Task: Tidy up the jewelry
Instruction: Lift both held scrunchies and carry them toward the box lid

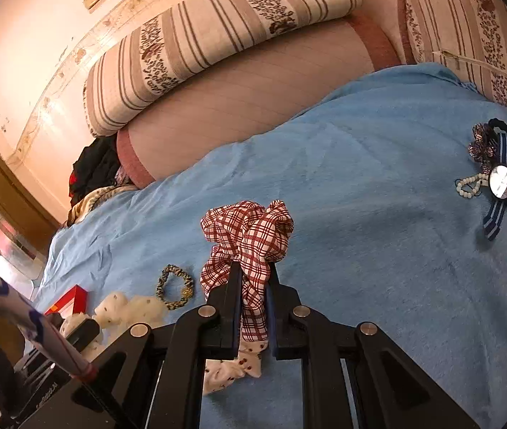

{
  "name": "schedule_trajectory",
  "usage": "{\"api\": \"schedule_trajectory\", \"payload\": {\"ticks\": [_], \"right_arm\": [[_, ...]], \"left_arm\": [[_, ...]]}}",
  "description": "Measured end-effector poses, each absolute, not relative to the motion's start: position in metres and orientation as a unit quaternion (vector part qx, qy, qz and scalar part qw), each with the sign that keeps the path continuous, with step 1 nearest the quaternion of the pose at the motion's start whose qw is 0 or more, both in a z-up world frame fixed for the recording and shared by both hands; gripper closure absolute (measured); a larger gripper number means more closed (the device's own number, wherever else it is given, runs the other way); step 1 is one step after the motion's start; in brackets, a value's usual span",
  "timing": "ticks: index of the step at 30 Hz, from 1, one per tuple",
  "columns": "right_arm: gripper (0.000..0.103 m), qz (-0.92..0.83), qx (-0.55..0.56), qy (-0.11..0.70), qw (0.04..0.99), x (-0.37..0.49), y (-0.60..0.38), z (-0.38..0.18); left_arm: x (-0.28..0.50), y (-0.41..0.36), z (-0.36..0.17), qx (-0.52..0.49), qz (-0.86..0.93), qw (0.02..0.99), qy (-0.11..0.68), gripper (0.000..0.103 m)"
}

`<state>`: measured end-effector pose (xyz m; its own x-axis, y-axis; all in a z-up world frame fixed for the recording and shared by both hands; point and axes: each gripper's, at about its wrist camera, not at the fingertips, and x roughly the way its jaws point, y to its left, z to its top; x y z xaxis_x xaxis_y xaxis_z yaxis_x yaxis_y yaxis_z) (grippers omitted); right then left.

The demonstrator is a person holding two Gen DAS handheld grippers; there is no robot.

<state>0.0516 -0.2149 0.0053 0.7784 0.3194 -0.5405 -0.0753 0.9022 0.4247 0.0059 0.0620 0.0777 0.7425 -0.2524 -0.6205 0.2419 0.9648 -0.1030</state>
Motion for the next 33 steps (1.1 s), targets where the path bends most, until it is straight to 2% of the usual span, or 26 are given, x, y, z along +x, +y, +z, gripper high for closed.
{"api": "schedule_trajectory", "payload": {"ticks": [33], "right_arm": [[0.091, 0.168, 0.132, 0.299, 0.930, 0.018, -0.154, 0.019]], "left_arm": [[-0.013, 0.079, 0.096, 0.029, -0.075, 0.956, 0.281, 0.086]]}}
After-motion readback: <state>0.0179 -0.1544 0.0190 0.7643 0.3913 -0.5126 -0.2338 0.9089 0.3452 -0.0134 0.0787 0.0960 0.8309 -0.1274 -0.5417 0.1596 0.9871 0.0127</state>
